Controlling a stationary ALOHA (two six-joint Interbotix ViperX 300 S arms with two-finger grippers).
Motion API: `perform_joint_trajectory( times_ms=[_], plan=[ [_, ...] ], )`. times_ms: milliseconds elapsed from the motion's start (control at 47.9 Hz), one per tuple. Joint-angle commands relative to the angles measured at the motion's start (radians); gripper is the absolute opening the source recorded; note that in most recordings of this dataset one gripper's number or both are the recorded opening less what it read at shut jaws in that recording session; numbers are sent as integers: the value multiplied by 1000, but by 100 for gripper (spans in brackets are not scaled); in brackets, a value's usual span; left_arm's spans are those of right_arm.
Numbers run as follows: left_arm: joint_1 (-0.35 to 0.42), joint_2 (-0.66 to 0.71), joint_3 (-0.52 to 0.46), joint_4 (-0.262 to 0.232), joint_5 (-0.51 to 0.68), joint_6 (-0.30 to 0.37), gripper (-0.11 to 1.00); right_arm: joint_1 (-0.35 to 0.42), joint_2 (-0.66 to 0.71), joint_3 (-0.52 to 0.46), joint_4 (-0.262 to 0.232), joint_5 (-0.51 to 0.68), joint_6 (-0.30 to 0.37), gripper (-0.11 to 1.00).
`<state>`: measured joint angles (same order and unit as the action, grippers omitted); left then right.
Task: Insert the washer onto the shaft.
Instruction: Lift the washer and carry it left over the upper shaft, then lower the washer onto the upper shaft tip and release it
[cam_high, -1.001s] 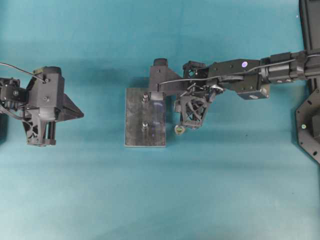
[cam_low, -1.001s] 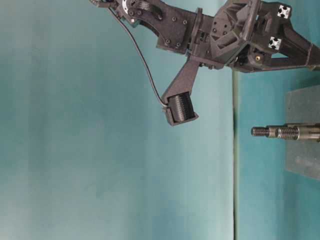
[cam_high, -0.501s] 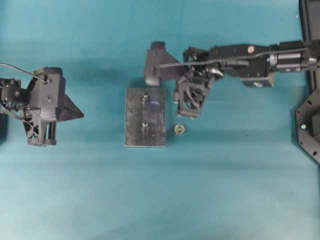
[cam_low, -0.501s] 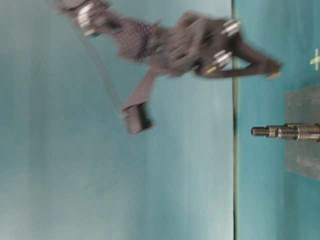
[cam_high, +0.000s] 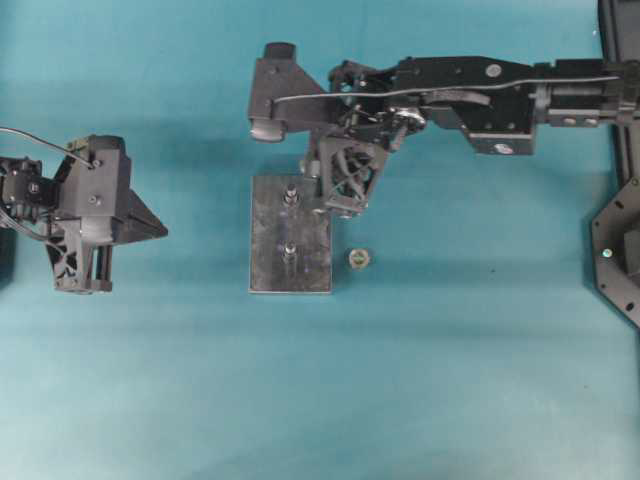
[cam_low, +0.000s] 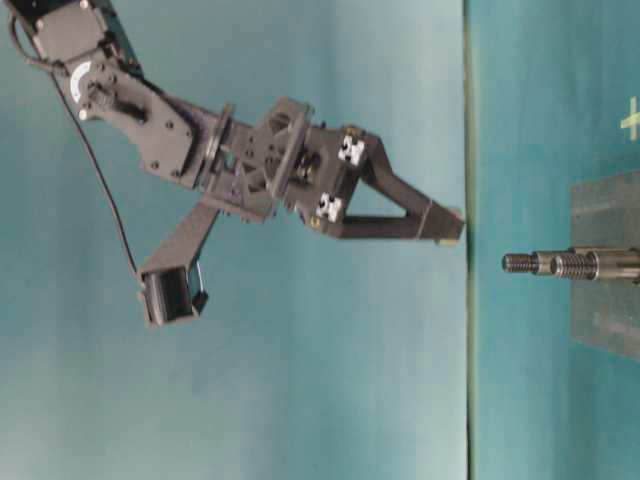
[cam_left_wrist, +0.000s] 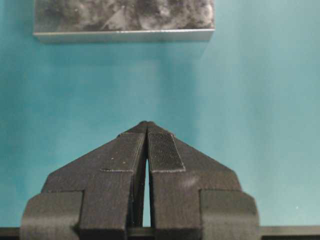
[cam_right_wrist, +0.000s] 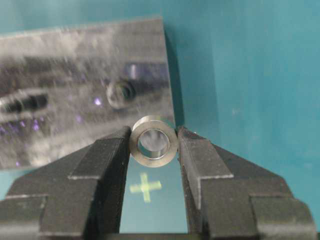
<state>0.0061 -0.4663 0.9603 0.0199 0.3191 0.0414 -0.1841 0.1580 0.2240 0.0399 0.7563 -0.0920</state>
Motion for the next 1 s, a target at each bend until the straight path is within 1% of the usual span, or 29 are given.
perform_joint_trajectory(
  times_ms=[0, 125, 250, 563, 980],
  plan=[
    [-5, -5, -17, 3, -8, -2, 0, 18, -9, -28, 8, -6, -2, 33],
    [-8, -5, -17, 3, -8, -2, 0, 38, 9, -40, 18, -8, -3, 33],
    [-6, -5, -17, 3, -8, -2, 0, 49, 31, -57, 18, -8, -2, 33],
    [-8, -6, -17, 3, -8, -2, 0, 43, 63, -87, 15, -3, -2, 33],
    [-9, -6, -15, 3, -8, -2, 0, 28, 74, -87, 12, 12, -3, 33]
  ],
)
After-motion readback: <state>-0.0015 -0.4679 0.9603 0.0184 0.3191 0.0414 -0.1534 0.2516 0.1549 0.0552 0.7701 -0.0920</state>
